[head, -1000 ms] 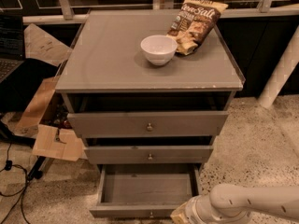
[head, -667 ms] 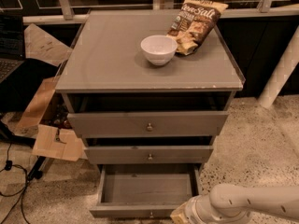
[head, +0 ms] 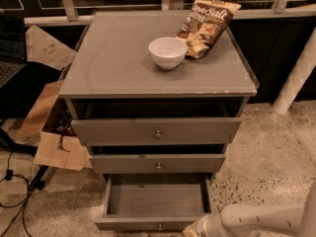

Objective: Close bottom drawer

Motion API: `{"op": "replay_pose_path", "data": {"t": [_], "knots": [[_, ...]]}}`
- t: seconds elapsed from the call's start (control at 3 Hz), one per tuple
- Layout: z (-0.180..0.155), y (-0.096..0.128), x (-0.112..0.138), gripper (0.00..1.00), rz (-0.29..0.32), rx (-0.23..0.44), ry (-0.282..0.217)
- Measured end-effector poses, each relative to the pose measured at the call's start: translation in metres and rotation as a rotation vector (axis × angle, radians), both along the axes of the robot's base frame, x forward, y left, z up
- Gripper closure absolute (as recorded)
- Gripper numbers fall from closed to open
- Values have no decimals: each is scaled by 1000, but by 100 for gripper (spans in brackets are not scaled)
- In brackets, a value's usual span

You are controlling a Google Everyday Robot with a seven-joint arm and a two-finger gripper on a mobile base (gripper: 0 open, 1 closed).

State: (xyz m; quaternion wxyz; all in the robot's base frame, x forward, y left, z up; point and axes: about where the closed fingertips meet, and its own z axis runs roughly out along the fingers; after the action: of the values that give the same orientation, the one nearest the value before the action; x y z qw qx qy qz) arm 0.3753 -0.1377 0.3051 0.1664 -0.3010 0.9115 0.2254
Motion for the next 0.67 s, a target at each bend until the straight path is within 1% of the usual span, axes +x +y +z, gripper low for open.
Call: {"op": "replay_pose_path", "data": {"t": [0.33,0.67], "knots": [[-38,-6,11,100,-44,8,33],[-67,-7,21,100,-54,20,50]]}}
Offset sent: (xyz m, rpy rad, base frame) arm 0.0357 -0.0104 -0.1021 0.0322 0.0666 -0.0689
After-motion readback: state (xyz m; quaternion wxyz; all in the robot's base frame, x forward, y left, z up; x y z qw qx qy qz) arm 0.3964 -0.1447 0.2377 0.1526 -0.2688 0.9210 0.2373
